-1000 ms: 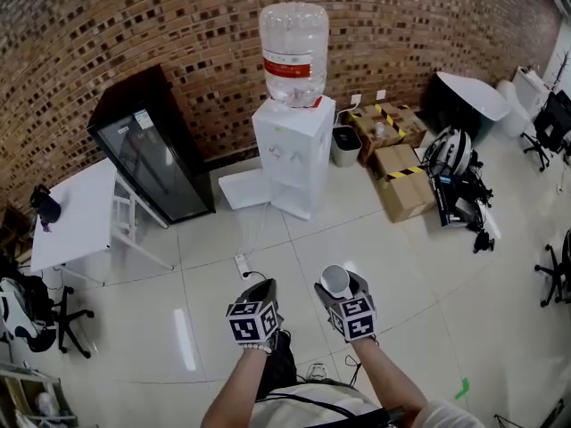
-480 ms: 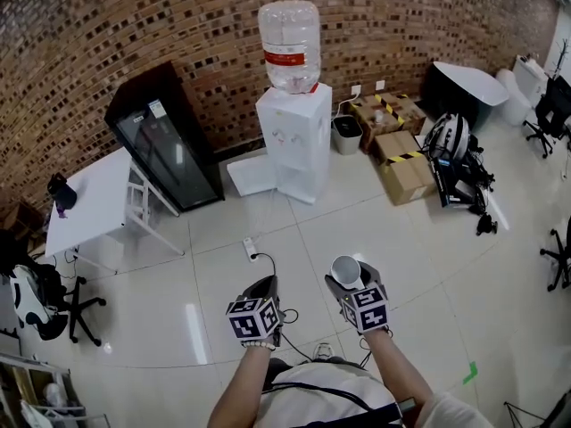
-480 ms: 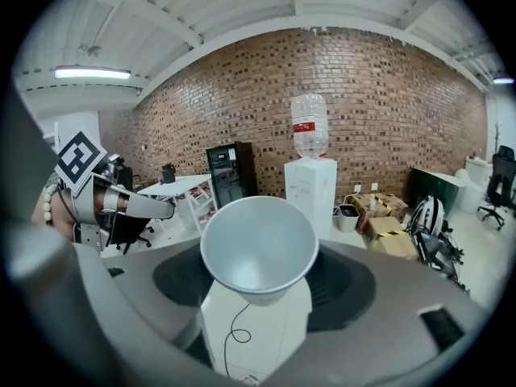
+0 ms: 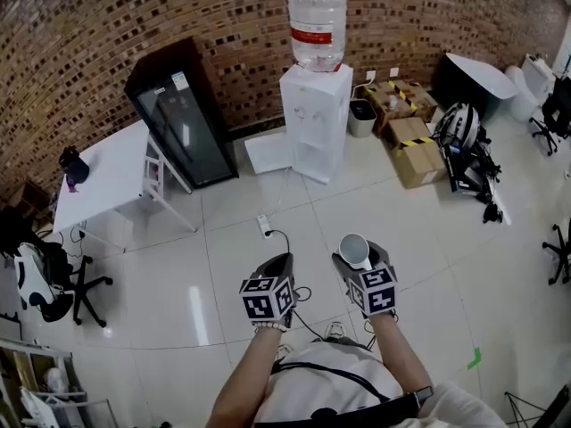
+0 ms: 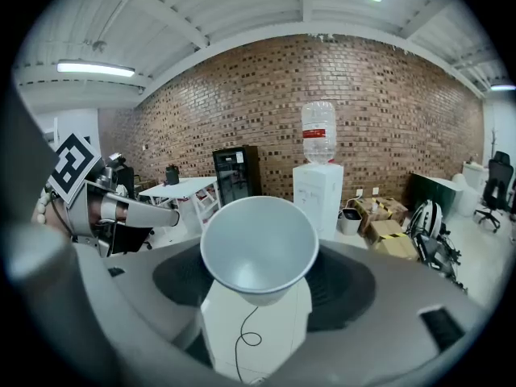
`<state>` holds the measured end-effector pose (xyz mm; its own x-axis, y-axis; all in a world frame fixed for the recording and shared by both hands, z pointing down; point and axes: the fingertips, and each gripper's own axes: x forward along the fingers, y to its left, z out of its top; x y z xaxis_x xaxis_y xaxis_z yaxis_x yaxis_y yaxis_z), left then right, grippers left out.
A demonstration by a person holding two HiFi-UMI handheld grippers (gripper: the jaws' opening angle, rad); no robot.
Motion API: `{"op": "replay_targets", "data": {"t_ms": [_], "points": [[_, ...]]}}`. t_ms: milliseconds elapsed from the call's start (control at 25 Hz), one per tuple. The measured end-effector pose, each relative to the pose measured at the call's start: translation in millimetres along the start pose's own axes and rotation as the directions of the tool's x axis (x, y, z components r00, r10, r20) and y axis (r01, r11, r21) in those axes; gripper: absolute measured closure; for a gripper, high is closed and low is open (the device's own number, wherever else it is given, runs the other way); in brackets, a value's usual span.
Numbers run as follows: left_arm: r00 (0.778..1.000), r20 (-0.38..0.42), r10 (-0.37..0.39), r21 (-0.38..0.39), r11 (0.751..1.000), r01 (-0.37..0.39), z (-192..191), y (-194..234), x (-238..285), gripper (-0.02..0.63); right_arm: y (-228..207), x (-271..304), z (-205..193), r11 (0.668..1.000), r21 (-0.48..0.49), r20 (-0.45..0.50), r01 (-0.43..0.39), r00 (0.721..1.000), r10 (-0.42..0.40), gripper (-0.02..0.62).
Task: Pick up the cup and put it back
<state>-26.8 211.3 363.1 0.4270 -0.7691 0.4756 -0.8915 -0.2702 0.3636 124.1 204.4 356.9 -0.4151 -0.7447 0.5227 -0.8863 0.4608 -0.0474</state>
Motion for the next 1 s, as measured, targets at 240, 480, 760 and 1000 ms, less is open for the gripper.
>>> {"op": "replay_targets", "data": {"t_ms": [240,480,760,1000], "points": [[0.999,0.010,-0.037,0.008,0.999,0.037,-1.4,6.8,-16.4,0.606,21.3,-11.8,0.2,1.000,-0.007,-0.002,0.029,1.000,-0.029,0.267],[0.998,0.022,-0.065,0.023,0.998,0.064,-2.4,10.9,-32.7,0.606,43.0,-19.0,4.7,0.999,-0.013,0.006,0.038,0.999,-0.038,0.267],[0.998,0.041,-0.056,0.007,0.998,0.056,-2.2,15.9,-43.9,0.606,54.4,-21.1,1.4,0.999,-0.011,0.008,0.033,0.999,-0.033,0.267],[0.998,0.043,-0.042,0.006,0.999,0.042,-0.8,12.4,-41.9,0.606,48.5,-20.2,-1.4,1.000,-0.008,0.002,0.023,1.000,-0.023,0.267]]}}
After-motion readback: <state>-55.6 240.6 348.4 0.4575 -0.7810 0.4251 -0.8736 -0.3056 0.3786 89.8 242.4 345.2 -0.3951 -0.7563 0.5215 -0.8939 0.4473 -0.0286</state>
